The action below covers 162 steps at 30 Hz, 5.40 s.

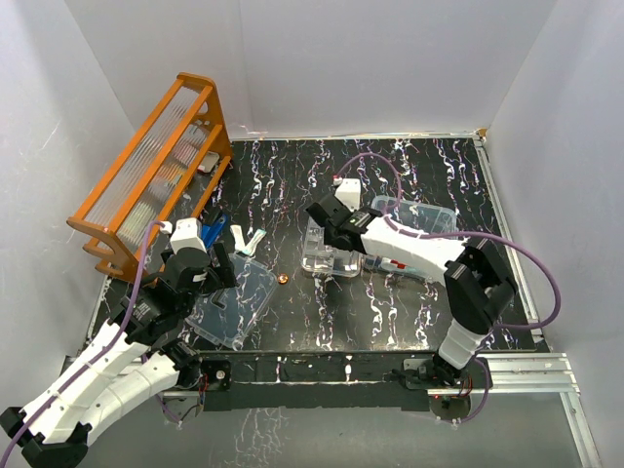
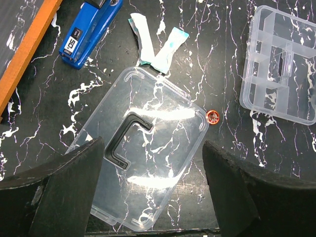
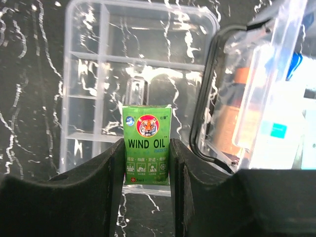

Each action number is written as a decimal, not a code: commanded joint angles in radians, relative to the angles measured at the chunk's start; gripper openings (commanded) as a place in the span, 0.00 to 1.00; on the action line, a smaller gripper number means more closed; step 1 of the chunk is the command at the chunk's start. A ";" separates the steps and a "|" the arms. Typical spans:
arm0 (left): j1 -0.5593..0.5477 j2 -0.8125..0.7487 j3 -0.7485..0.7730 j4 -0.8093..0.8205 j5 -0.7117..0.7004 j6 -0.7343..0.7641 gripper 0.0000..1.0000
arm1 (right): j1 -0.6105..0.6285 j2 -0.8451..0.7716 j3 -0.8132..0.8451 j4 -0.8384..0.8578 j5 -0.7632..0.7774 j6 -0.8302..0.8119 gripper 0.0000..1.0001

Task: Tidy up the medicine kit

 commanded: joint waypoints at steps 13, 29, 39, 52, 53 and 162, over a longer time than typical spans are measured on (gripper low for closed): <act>0.005 0.010 0.004 -0.002 -0.002 0.005 0.79 | -0.012 0.010 -0.091 0.048 0.040 0.090 0.35; 0.005 0.011 0.005 -0.003 -0.005 0.006 0.79 | -0.019 0.079 -0.092 0.039 0.023 0.096 0.42; 0.005 0.007 0.005 -0.005 -0.005 0.002 0.79 | -0.020 0.010 -0.073 0.039 0.001 0.071 0.46; 0.005 0.011 0.004 -0.004 -0.002 0.004 0.79 | -0.109 -0.075 -0.110 0.005 0.071 0.064 0.48; 0.005 0.011 0.004 -0.004 -0.002 0.003 0.79 | -0.119 -0.080 -0.113 0.005 0.073 0.059 0.47; 0.005 -0.020 0.022 -0.061 -0.098 -0.052 0.78 | 0.134 0.543 0.714 0.052 -0.384 -0.297 0.40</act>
